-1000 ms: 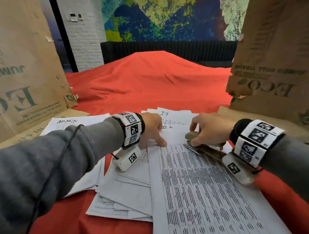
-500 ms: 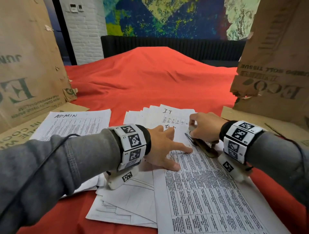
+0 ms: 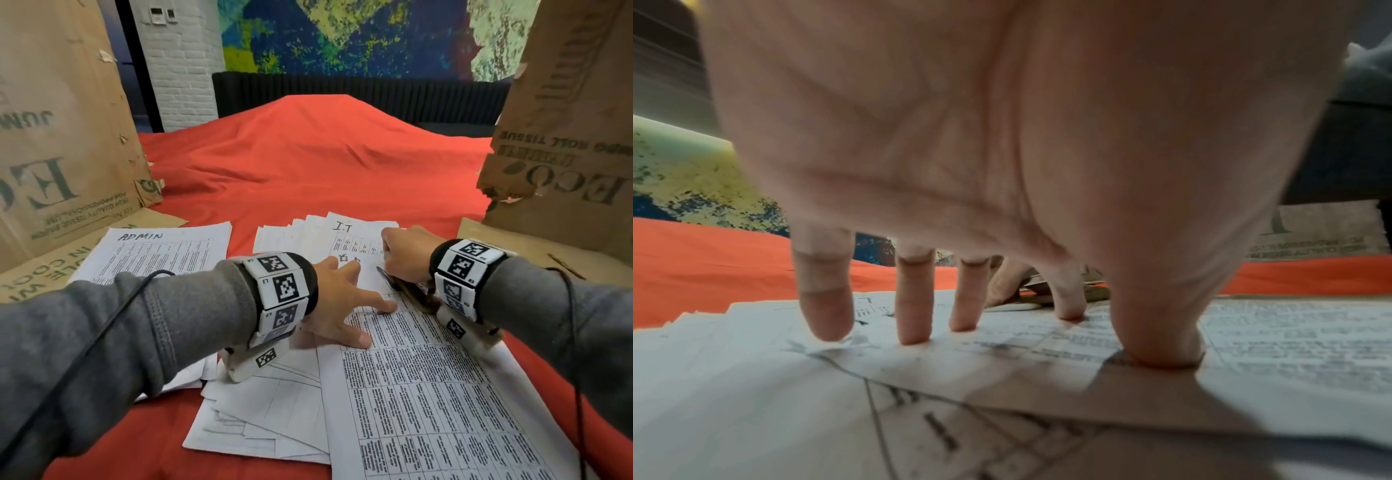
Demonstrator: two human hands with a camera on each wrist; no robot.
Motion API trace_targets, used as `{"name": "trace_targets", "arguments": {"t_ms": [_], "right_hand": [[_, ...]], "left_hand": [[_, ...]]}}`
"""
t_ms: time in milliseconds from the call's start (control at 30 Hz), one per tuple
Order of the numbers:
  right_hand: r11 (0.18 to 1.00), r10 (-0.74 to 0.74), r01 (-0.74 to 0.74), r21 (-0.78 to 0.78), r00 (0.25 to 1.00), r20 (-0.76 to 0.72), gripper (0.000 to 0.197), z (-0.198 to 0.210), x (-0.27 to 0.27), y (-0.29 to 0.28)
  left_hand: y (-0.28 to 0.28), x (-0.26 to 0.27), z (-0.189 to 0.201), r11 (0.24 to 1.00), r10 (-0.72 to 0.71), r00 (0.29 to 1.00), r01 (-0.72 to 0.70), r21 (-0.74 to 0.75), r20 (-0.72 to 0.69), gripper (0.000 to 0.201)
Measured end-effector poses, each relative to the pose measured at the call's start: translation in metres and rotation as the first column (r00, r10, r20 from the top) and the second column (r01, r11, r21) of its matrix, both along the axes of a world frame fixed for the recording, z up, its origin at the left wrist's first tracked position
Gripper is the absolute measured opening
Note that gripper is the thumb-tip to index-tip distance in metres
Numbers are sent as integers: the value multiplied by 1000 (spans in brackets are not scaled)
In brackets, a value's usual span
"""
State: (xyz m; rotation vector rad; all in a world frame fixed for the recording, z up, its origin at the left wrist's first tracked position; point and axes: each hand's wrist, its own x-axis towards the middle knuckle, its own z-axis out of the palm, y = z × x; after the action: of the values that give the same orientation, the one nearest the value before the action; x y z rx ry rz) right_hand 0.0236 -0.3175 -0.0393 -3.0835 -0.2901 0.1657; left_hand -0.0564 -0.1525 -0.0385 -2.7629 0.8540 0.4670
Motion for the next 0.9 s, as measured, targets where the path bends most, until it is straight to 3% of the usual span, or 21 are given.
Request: {"name": "trace_targets", "arguments": {"t_ms": [167, 333, 433, 600, 900], "right_hand": [[993, -42, 42, 109, 999, 0, 11, -1, 16, 5], [977, -73, 53, 205, 993, 90, 11, 9, 27, 3], [971, -6, -8, 240, 998, 57, 6, 23, 11, -3], [974, 193, -185, 130, 980, -50, 8, 23, -23, 0], [983, 168, -165, 81, 985, -27, 6, 10, -22, 7]], "left_hand": [[0, -2, -1, 1000, 11, 1000, -11, -11, 0, 71], [2, -7, 0, 1000, 13, 1000, -13, -14, -15, 72], [12, -7, 2, 997, 25, 999, -28, -73, -39, 74], [28, -13, 0, 993, 82, 997, -82, -90, 3, 73], [25, -17, 3, 993, 118, 993, -118, -18, -11, 72]]}}
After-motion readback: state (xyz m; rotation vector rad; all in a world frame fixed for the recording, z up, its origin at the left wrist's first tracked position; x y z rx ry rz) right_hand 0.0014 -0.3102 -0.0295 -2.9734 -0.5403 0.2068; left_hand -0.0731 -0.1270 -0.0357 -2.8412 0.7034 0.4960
